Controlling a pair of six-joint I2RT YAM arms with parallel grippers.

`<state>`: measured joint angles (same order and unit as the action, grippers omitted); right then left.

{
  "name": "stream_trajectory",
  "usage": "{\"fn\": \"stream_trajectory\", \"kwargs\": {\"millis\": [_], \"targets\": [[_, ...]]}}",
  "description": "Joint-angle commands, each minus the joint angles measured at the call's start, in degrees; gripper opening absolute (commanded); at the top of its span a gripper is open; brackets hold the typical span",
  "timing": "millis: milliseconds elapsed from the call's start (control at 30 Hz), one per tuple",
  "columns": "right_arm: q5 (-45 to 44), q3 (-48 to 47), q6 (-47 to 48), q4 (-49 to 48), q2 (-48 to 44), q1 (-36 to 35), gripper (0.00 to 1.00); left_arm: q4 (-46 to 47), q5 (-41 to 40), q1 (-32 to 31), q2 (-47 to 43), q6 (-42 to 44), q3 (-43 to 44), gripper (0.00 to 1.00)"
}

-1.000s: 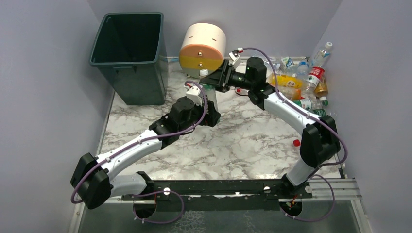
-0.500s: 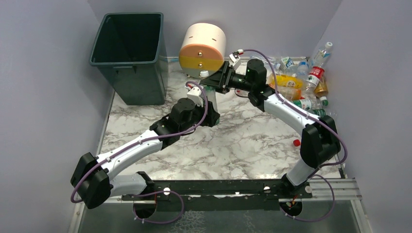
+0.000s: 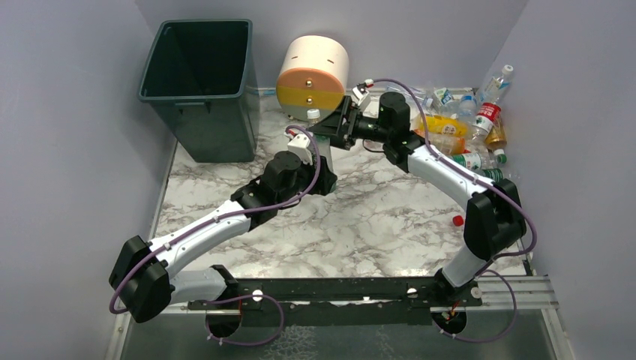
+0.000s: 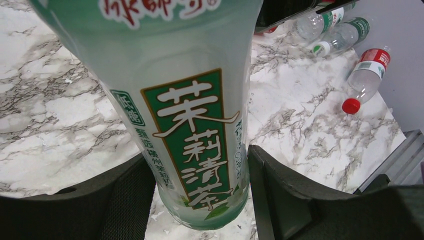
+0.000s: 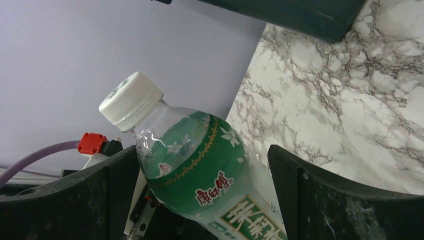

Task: Put the plastic bottles in the bin
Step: Pick up the plastic bottle at the center of the board.

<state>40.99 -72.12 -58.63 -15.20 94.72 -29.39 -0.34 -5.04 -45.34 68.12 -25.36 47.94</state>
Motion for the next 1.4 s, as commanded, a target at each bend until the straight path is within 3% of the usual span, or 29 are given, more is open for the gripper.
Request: {"fn": "stream_trajectory", "kwargs": {"millis": [0,167,400,633,900,1100,1367], "targets": [[0.8,-1.0,1.8,2.9,-3.7,2.2,0.99,-1.3,-2.0,0.0,-0.9,1.3,2.1,0.65],[3.0,-0.7,2.6,5.0,-8.3,5.8,0.99,-1.8,-2.6,0.0,-1.2,2.1,2.2,0.65],[0.4,-2.6,12.5,18.9,-17.1,9.0,0.99,-5.2,-4.7,0.1,-0.3,5.5,5.7,0.66],[-4.2,1.1,23.0,31.8,-23.8,9.4,0.99,-10.7,-7.3,0.5,2.0,11.6,16.5,0.68],[-5.4,13.8,26.3,37.3,-29.1,9.4,0.99,-15.0,-6.4,1.9,7.8,15.0,28.5,0.68],[-0.1,27.0,26.0,37.4,-36.4,9.3,0.99,-19.6,-3.1,6.7,13.2,16.4,39.9,0.68],[2.6,32.4,28.1,44.4,-44.1,9.4,0.99,-21.8,3.7,20.8,18.1,15.7,51.8,0.68]]}}
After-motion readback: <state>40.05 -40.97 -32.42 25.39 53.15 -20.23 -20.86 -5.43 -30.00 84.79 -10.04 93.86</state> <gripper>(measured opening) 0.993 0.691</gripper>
